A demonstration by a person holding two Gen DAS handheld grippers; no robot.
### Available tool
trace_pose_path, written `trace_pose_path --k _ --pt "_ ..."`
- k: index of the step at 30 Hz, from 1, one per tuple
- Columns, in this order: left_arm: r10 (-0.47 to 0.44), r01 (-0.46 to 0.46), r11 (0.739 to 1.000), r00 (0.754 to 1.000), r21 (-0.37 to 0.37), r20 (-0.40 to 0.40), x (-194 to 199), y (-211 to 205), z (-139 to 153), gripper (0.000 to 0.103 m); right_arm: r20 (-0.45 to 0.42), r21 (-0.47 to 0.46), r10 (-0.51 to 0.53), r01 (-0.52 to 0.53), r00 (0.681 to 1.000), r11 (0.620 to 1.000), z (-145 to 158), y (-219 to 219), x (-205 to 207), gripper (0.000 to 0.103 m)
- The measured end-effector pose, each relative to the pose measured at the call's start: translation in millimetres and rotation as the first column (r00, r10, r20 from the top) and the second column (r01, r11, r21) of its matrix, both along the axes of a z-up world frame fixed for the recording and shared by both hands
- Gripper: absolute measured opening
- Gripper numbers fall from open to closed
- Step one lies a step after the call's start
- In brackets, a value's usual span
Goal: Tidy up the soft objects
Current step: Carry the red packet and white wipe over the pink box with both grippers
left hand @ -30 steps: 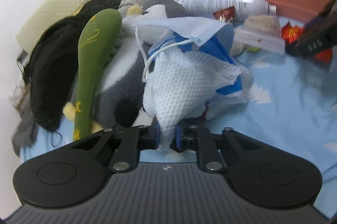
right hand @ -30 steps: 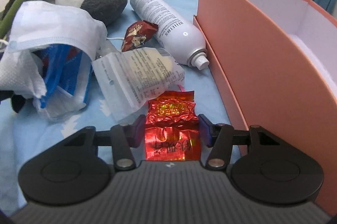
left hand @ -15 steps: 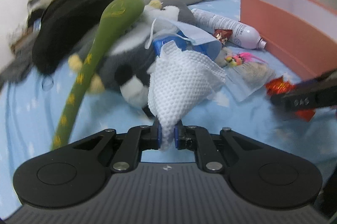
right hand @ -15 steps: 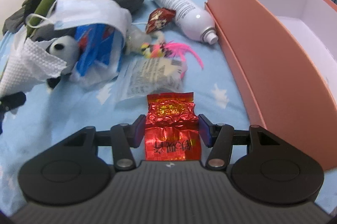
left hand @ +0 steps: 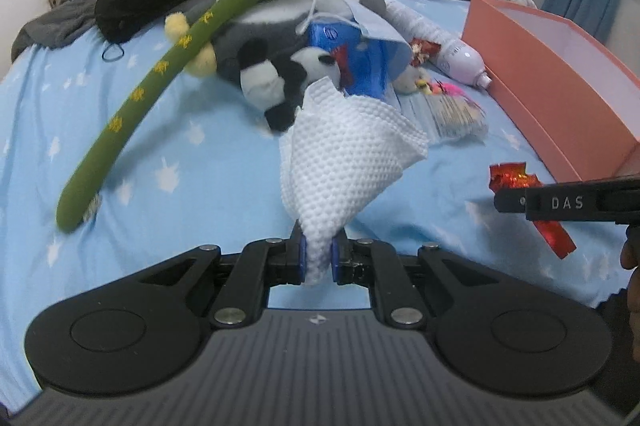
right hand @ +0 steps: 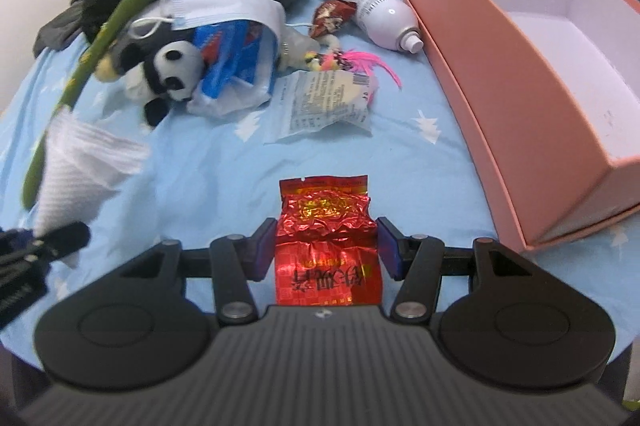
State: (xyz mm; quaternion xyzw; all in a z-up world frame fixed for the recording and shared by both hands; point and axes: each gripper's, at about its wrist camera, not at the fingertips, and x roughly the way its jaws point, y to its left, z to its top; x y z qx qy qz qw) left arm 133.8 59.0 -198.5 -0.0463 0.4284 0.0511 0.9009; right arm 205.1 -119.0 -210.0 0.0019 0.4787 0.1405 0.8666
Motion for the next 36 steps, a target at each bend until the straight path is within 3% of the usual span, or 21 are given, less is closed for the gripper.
trace_pose_path --k 10,18,33,36 --pt "0.020 -0.020 0.999 1.000 -0.042 0.007 -26.5 -10.9 16.7 0.014 0.051 0.026 0.028 -0.029 0.998 0.999 25.5 -0.9 -43.5 0.056" --pt "0.042 -0.039 0.989 0.999 -0.142 0.013 -25.6 -11.9 32.0 0.014 0.110 0.031 0.052 -0.056 0.993 0.998 46.1 -10.7 -61.7 0.056" --pt "-0.055 0.071 0.980 0.994 -0.185 0.091 33.7 -45.5 110.4 0.014 0.289 0.043 0.004 -0.017 0.957 0.999 114.4 -47.0 -31.5 0.056" --pt "-0.078 0.104 0.966 0.990 -0.235 0.121 47.3 -51.9 134.7 0.014 0.332 0.052 -0.021 0.004 0.943 0.999 134.7 -57.7 -22.8 0.056"
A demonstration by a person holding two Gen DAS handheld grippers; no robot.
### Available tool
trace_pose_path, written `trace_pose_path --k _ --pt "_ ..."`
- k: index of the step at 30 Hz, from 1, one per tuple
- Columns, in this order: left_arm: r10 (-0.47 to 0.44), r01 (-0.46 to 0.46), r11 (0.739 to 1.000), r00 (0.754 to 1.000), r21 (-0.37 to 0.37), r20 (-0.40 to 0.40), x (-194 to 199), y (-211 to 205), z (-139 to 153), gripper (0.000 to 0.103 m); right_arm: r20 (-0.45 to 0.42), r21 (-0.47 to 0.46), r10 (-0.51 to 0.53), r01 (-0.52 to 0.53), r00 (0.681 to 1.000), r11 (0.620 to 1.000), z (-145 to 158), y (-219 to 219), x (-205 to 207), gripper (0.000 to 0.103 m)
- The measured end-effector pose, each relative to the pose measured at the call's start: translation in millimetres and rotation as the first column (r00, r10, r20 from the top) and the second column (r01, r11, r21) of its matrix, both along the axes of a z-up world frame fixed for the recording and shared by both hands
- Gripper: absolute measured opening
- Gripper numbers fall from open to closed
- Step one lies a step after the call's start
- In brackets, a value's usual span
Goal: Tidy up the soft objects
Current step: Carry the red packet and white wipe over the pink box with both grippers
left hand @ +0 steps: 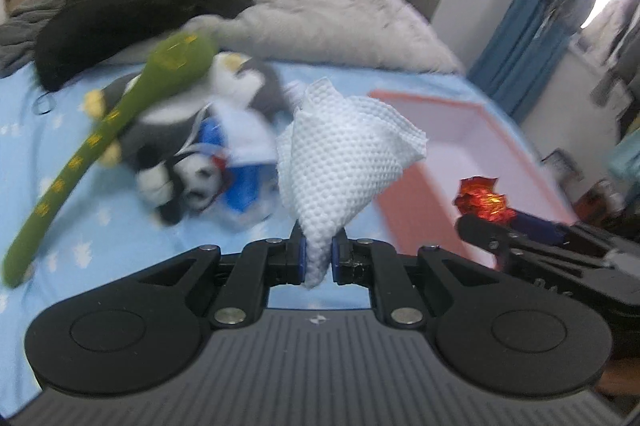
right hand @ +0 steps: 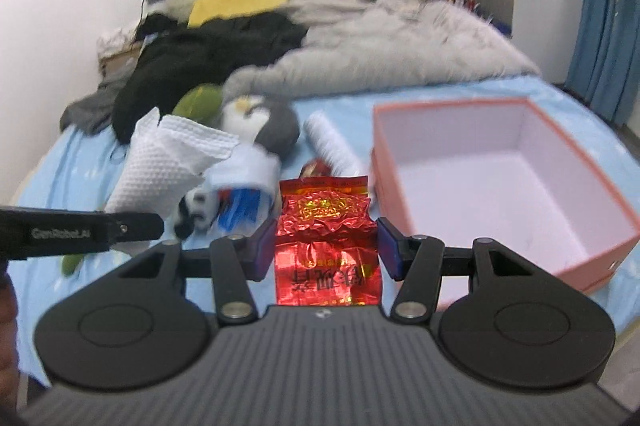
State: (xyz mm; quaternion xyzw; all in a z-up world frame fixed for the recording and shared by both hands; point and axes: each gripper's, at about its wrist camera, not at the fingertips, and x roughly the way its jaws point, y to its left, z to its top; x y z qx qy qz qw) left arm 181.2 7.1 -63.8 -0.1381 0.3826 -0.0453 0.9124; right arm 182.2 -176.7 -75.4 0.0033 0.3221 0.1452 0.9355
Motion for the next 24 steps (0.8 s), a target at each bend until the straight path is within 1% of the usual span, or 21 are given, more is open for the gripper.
trace_pose_path --k 4,7,10,12,13,15,19,21,24 --pt "-0.032 0.031 0.999 0.998 0.003 0.062 17.9 -15.9 34.1 0.014 0.064 0.001 -0.030 0.030 0.998 1.000 31.1 -14.8 11.6 0.056" --pt "-0.056 0.058 0.998 0.994 -0.014 0.094 33.2 -29.3 54.3 0.014 0.104 -0.007 -0.047 0.048 0.993 0.999 51.8 -27.5 22.3 0.056" --pt "-0.105 0.112 0.990 0.992 -0.087 0.076 57.2 -45.1 66.7 0.014 0.126 -0.011 -0.086 0.088 0.988 0.996 65.3 -42.9 35.1 0.056" --pt "-0.128 0.135 0.986 0.989 -0.100 0.070 72.8 -58.2 73.5 0.014 0.118 0.001 -0.098 0.099 0.988 0.995 69.8 -55.5 43.6 0.056" --pt "-0.142 0.148 0.984 0.987 -0.095 0.076 79.4 -65.3 77.0 0.014 0.116 0.001 -0.104 0.104 0.988 0.995 70.9 -61.6 47.7 0.056" --pt "-0.166 0.172 0.982 0.983 -0.077 0.073 92.8 -82.7 78.6 0.014 0.103 0.002 -0.129 0.130 0.986 0.992 69.5 -74.5 55.2 0.056" --pt "-0.236 0.237 0.970 0.971 -0.051 0.024 123.8 -121.9 68.1 0.014 0.043 0.001 -0.181 0.181 0.983 0.983 56.3 -103.2 71.3 0.056" --pt "-0.269 0.269 0.963 0.963 -0.035 -0.001 135.6 -139.0 56.2 0.014 -0.004 -0.003 -0.210 0.210 0.978 0.978 43.1 -118.0 84.7 0.056" --pt "-0.308 0.307 0.952 0.950 -0.020 -0.061 156.8 -164.8 35.4 0.014 -0.079 -0.014 -0.234 0.234 0.969 0.972 20.7 -136.1 103.6 0.056"
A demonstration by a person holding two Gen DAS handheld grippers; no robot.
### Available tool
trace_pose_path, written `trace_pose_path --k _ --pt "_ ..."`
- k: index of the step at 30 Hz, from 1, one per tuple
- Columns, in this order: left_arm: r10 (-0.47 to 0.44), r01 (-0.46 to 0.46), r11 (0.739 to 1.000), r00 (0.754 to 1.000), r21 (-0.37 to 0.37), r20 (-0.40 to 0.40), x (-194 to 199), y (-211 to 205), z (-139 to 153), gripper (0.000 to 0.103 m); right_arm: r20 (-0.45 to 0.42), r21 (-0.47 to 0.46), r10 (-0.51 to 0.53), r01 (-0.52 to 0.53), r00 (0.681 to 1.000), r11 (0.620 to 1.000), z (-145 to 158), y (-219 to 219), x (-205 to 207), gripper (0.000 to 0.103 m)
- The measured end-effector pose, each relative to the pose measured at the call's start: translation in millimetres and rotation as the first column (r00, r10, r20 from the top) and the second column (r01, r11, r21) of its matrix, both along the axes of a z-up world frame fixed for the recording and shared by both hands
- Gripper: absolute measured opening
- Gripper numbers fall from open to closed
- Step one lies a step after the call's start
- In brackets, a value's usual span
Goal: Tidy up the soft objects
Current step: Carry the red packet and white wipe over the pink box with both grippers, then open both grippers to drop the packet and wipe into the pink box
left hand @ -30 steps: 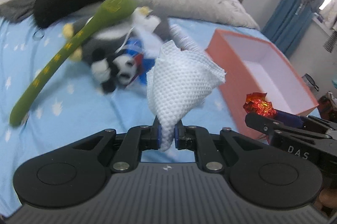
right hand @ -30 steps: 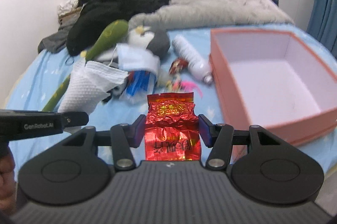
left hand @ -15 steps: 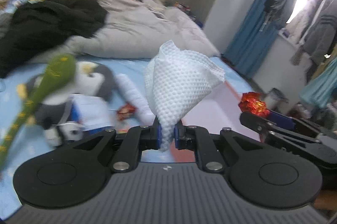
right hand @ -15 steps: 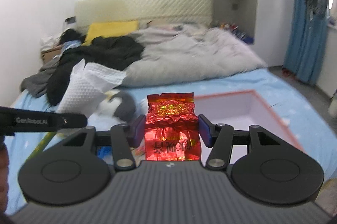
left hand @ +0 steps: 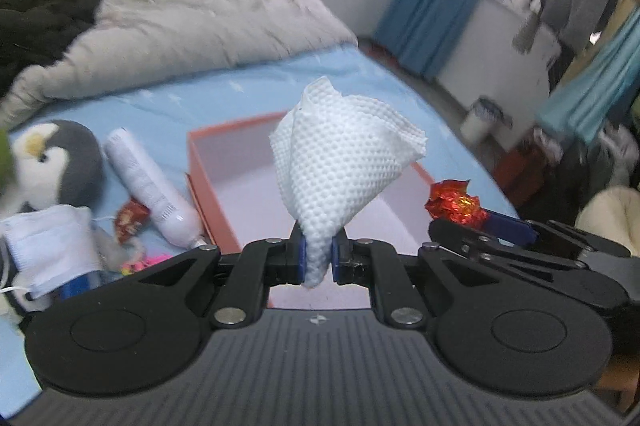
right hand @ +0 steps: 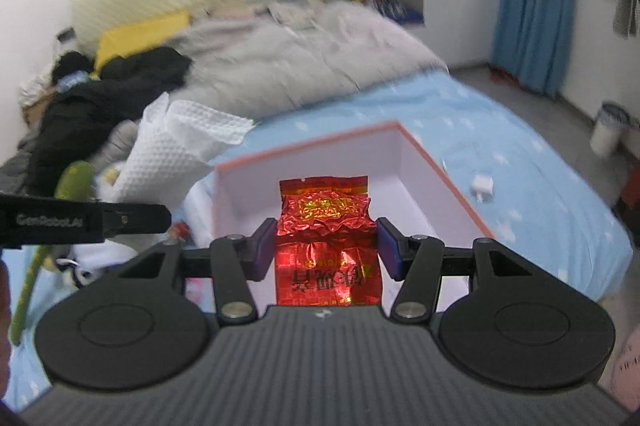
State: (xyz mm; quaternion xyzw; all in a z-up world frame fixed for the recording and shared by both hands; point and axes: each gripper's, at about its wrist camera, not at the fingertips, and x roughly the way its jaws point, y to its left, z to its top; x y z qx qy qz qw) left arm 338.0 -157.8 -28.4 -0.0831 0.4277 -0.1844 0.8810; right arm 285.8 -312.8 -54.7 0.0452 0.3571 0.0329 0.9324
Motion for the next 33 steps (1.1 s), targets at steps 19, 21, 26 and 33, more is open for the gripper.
trace_pose_path --k 19,21,26,33 --pt "-0.040 0.059 0.996 0.970 0.072 -0.239 67.0 -65.8 -107.4 0.022 -0.263 0.066 -0.036 0.055 0.964 0.996 -91.3 -46.6 59.3 0.059" --pt "-0.031 0.051 0.996 0.969 0.075 -0.243 65.2 -62.8 -107.5 0.054 -0.275 0.075 -0.036 0.059 0.961 0.995 -93.2 -48.7 58.8 0.068" --pt "-0.034 0.047 0.997 0.980 0.058 -0.194 56.4 -52.0 -92.6 0.054 -0.249 0.058 -0.036 0.052 0.968 0.997 -83.3 -47.9 51.1 0.071" --pt "-0.049 0.053 0.996 0.997 0.066 -0.066 28.9 -29.3 -51.1 0.054 -0.138 0.055 -0.013 0.021 0.990 0.998 -47.4 -37.6 30.3 0.071"
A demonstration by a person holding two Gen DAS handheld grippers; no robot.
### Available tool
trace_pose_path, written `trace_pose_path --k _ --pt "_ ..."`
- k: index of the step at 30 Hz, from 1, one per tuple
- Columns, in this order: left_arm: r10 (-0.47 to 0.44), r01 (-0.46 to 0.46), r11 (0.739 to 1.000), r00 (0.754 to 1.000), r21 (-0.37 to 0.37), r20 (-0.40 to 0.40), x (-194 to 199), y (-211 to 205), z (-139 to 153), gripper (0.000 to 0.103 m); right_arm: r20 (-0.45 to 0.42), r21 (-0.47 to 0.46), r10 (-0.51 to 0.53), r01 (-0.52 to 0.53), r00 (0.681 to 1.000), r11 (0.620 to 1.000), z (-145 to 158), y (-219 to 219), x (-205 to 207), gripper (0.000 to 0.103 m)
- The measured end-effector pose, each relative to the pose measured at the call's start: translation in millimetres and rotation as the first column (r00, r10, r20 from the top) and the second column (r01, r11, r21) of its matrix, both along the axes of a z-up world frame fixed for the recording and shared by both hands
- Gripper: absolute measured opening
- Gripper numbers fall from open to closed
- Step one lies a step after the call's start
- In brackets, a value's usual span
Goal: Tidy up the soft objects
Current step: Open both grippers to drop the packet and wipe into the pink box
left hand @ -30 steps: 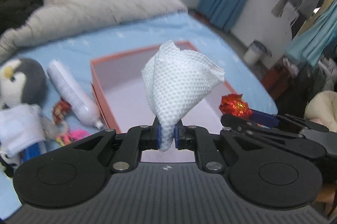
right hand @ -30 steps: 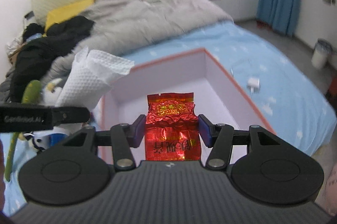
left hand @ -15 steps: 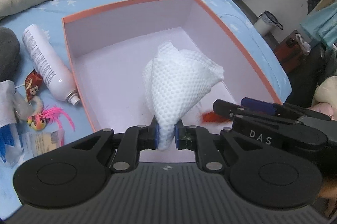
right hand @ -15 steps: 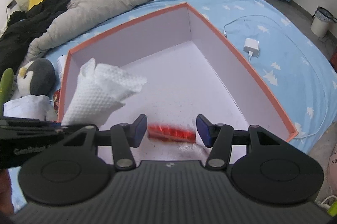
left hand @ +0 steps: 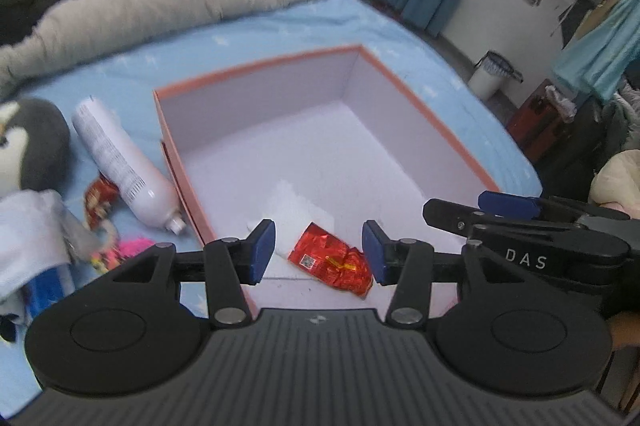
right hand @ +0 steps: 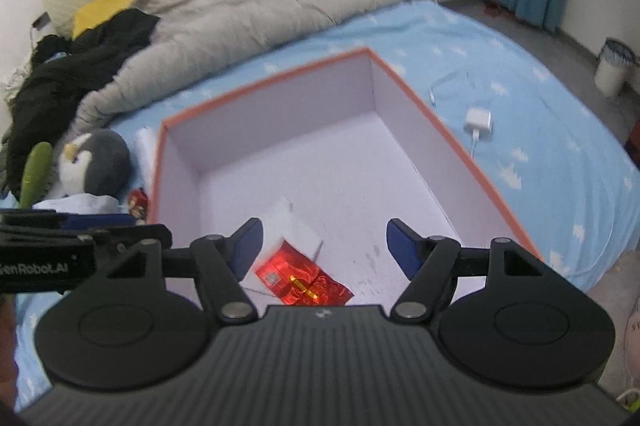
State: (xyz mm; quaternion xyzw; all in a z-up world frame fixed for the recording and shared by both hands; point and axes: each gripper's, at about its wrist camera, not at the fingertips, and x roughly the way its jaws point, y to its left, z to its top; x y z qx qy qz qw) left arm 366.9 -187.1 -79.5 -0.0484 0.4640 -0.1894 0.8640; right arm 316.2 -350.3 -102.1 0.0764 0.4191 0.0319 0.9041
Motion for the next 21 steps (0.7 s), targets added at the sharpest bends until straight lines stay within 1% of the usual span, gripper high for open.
trace_pose_path --k 5,8,11,15,19,21 --pt "-0.010 0.009 1.000 0.994 0.016 0.109 -29.9 18.8 33.0 0.054 0.091 -0.007 0.026 -0.026 0.996 1.000 26.1 15.9 -23.5 0.071" --pt "-0.018 0.012 0.999 0.984 0.033 0.179 -51.7 30.1 50.4 0.054 0.145 -0.011 0.042 -0.040 0.989 0.999 40.2 26.0 -39.9 0.071" --pt "-0.015 0.010 1.000 0.974 0.025 0.226 -74.4 44.4 63.5 0.054 0.190 -0.007 0.050 -0.049 0.981 0.999 51.9 35.8 -57.4 0.071" --pt "0.010 -0.010 1.000 0.965 0.001 0.261 -104.5 63.8 73.8 0.054 0.255 -0.021 0.082 -0.080 0.963 0.997 66.6 51.0 -82.0 0.071" --pt "0.030 -0.035 0.999 0.949 0.012 0.315 -137.1 80.0 83.9 0.054 0.304 -0.020 0.102 -0.101 0.947 0.995 76.8 64.7 -106.4 0.073" --pt "0.041 -0.045 0.999 0.945 0.005 0.324 -150.2 87.7 85.2 0.054 0.319 -0.014 0.110 -0.112 0.941 0.994 79.0 70.9 -117.1 0.073"
